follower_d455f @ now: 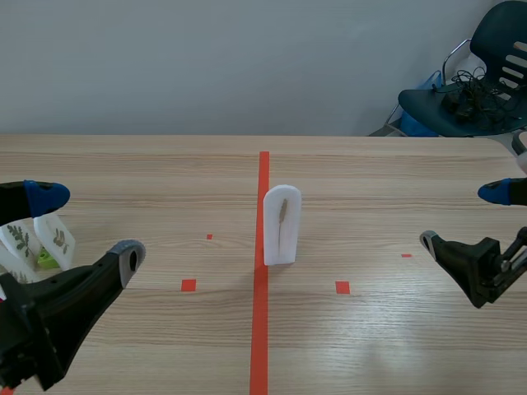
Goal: Do the leaf sorting experiment
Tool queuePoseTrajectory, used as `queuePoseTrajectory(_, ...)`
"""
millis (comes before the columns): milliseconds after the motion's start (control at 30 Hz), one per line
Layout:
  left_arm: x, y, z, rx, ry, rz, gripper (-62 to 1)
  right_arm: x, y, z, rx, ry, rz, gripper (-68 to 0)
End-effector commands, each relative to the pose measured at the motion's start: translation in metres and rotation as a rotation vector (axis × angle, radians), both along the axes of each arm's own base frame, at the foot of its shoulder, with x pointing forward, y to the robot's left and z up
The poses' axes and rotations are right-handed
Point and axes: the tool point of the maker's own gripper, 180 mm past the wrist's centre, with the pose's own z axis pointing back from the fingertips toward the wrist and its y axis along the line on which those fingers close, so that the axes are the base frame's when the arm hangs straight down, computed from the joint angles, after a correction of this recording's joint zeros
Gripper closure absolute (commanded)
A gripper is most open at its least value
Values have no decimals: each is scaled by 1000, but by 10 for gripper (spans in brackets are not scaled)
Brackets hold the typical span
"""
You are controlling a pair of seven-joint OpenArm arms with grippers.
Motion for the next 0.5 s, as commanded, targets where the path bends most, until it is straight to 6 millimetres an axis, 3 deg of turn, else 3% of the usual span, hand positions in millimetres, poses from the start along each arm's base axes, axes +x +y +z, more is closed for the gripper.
queuePoseTrajectory(0, 1, -4, 8, -21, -21, -7, -623, 10, 8, 12, 34, -47, 12, -679)
queuePoseTrajectory(467, 1, -4, 8, -21, -21, -7, -623, 21, 73, -3, 210, -48, 69, -679)
